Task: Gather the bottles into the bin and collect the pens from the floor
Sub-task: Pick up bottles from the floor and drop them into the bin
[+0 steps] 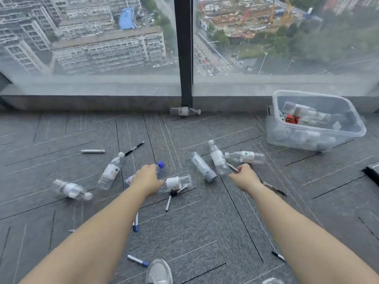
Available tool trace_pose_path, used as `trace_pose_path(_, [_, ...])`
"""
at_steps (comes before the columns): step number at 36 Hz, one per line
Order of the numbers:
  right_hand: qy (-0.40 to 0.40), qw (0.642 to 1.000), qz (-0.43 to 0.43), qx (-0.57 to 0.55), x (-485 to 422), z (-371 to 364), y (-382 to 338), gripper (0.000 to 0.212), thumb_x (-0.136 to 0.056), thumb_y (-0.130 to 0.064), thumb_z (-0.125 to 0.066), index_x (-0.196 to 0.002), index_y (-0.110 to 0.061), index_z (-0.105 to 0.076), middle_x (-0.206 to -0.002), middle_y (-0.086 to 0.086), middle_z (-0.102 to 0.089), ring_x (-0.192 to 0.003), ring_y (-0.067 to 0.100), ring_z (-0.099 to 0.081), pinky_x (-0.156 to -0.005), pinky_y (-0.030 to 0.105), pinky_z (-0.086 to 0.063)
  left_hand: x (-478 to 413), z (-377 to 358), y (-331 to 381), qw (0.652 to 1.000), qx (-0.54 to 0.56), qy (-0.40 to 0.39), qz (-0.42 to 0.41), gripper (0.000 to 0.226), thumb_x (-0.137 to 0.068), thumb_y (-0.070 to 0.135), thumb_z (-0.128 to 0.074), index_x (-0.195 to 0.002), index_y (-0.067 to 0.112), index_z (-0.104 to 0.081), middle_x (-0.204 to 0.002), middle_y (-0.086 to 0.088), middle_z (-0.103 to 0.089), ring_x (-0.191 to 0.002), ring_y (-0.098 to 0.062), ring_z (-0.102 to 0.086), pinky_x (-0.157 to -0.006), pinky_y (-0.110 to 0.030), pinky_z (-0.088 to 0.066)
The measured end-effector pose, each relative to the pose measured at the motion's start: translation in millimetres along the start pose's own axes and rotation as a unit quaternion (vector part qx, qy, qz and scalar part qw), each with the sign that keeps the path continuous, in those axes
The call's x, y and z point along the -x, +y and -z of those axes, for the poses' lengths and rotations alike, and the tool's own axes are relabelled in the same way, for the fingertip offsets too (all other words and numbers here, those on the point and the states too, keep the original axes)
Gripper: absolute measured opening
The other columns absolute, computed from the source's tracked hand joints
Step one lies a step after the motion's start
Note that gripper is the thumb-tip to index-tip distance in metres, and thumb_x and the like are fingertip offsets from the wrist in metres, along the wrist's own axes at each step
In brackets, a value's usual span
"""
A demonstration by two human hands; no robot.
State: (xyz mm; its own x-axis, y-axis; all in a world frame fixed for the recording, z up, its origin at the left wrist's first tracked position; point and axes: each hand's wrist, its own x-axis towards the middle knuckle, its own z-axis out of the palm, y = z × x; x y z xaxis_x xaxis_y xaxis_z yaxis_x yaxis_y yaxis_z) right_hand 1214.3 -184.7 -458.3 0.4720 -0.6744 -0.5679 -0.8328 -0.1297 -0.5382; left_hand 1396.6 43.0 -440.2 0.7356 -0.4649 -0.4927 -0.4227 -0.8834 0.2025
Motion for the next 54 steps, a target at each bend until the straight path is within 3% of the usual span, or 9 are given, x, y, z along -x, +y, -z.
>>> trace_pose_path(2, [-0.015,1.0,-0.001,0.02,-20.1,-24.3,-5.1,0.046,-0.086,-0.031,-0.061,-0.121,-0.009,-0.04,-0.104,0.008,-0.056,-0.093,0.028,-0.056,-0.076,0.033,-0.045,-24.0,-18.8,-12.3,1.0,-0.018,-0.007,0.001,0.052,-0.086,0.04,-0.061,-0.128,0.013,-0.046,-0.131,-0.012,-0.049,-0.116,-0.032,-0.051,-0.092,-0.041,-0.046])
trace_pose_path(7, [-0.025,0.997,-0.009,0.067,-73.1,-74.4,-2.8,0.057,-0.084,-0.036,-0.062,-0.13,-0.009,-0.04,-0.122,0.012,-0.057,-0.11,0.031,-0.056,-0.086,0.036,-0.047,-78.7,-73.3,-28.6,0.999,-0.021,-0.023,-0.016,0.07,-0.085,0.041,-0.063,-0.144,0.017,-0.034,-0.146,-0.006,-0.039,-0.132,-0.026,-0.04,-0.104,-0.041,-0.04])
trace_pose_path(11, [-0.014,0.996,-0.008,0.089,-108.7,-98.8,1.8,0.054,-0.084,-0.035,-0.062,-0.128,-0.009,-0.042,-0.124,0.012,-0.054,-0.113,0.033,-0.054,-0.089,0.038,-0.046,-112.0,-110.9,-32.7,0.998,-0.045,-0.027,-0.041,0.069,-0.082,0.043,-0.067,-0.139,0.018,-0.037,-0.139,-0.004,-0.042,-0.128,-0.026,-0.043,-0.1,-0.039,-0.043])
trace_pose_path(20, [0.066,0.992,0.012,0.109,-166.9,-127.5,14.0,0.063,-0.082,-0.033,-0.064,-0.135,-0.01,-0.04,-0.137,0.012,-0.045,-0.126,0.034,-0.042,-0.101,0.042,-0.038,-179.7,-172.6,-27.6,0.999,-0.029,-0.021,-0.038,0.08,-0.079,0.035,-0.072,-0.145,0.02,-0.029,-0.151,0.001,-0.032,-0.138,-0.023,-0.032,-0.111,-0.04,-0.03])
trace_pose_path(31, [0.085,0.977,0.025,0.192,-207.4,-154.0,14.5,0.072,-0.081,-0.048,-0.066,-0.136,-0.01,-0.039,-0.138,0.012,-0.045,-0.128,0.031,-0.035,-0.101,0.042,-0.035,-219.5,-189.6,-21.6,0.993,-0.093,-0.037,-0.058,0.074,-0.081,0.024,-0.068,-0.144,0.021,-0.029,-0.146,0.0,-0.04,-0.136,-0.023,-0.035,-0.116,-0.043,-0.021])
trace_pose_path(35, [0.061,0.973,0.042,0.219,-216.9,-165.0,13.0,0.071,-0.083,-0.042,-0.066,-0.138,-0.011,-0.035,-0.137,0.01,-0.045,-0.126,0.029,-0.038,-0.101,0.04,-0.036,-222.9,-185.8,-26.5,0.989,-0.124,-0.04,-0.069,0.07,-0.075,0.03,-0.07,-0.136,0.021,-0.037,-0.132,0.0,-0.049,-0.123,-0.022,-0.047,-0.11,-0.04,-0.031])
trace_pose_path(40, [0.049,0.97,0.04,0.236,-229.2,-183.4,12.6,0.065,-0.081,-0.042,-0.068,-0.13,-0.012,-0.038,-0.129,0.01,-0.052,-0.118,0.029,-0.047,-0.096,0.041,-0.039,-218.8,-166.8,-38.7,0.996,-0.076,-0.023,-0.036,0.074,-0.068,0.046,-0.068,-0.131,0.02,-0.04,-0.121,0.0,-0.052,-0.107,-0.021,-0.055,-0.088,-0.038,-0.05])
trace_pose_path(49, [0.037,0.978,0.004,0.207,-208.8,-176.6,17.3,0.06,-0.083,-0.043,-0.066,-0.126,-0.011,-0.038,-0.125,0.011,-0.052,-0.113,0.029,-0.051,-0.088,0.04,-0.046,-201.6,-125.7,-31.0,1.0,-0.001,-0.004,-0.003,0.06,-0.06,0.049,-0.068,-0.111,0.024,-0.047,-0.108,0.003,-0.054,-0.096,-0.02,-0.056,-0.078,-0.038,-0.052])
trace_pose_path(54, [0.024,0.992,0.003,0.123,-177.3,-116.4,12.8,0.064,-0.08,-0.046,-0.062,-0.13,-0.015,-0.038,-0.126,0.007,-0.053,-0.114,0.029,-0.052,-0.09,0.041,-0.048,-173.8,-93.4,8.3,0.994,-0.066,0.03,-0.086,0.06,-0.069,0.049,-0.066,-0.118,0.024,-0.041,-0.114,0.006,-0.048,-0.101,-0.015,-0.049,-0.072,-0.029,-0.045])
